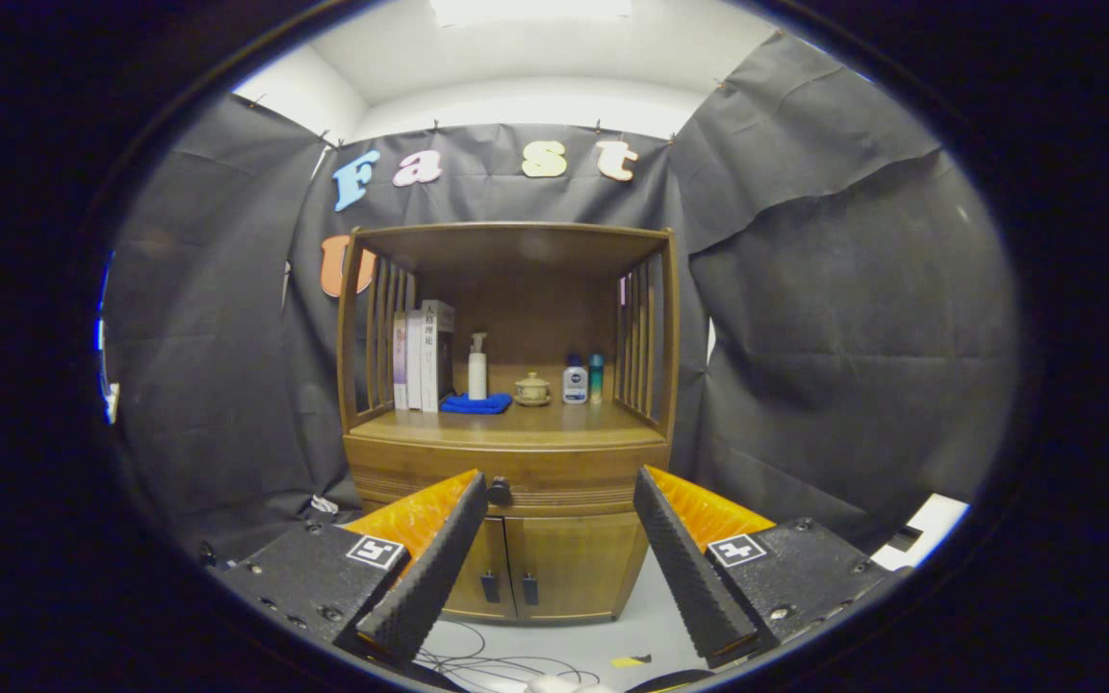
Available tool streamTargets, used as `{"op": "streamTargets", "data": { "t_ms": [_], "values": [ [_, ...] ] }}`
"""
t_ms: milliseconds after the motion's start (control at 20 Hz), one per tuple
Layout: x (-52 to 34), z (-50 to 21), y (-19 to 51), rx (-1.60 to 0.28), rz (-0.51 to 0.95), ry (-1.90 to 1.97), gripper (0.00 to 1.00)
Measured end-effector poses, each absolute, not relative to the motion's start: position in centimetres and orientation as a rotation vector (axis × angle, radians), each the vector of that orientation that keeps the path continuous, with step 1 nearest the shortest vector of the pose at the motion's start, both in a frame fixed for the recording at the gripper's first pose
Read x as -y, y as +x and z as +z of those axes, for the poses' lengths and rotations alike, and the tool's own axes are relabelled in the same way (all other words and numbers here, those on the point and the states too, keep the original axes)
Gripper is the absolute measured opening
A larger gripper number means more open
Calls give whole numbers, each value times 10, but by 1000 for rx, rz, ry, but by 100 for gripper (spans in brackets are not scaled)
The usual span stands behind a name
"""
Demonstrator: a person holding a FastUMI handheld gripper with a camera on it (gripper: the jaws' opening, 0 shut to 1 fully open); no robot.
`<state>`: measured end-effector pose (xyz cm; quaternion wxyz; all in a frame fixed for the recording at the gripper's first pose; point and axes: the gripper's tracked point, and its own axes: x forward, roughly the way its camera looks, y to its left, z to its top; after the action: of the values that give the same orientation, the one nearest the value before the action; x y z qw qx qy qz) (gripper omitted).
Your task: Pull open the drawer, take out the items inside it, and place them on the countertop above the cabinet.
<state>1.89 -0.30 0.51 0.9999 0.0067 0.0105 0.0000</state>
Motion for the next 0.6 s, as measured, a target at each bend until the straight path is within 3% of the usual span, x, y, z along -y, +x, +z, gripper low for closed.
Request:
{"op": "streamTargets", "data": {
  "t_ms": [600],
  "values": [
    [-37, -3, 141, -21, 73, -24, 100]
  ]
}}
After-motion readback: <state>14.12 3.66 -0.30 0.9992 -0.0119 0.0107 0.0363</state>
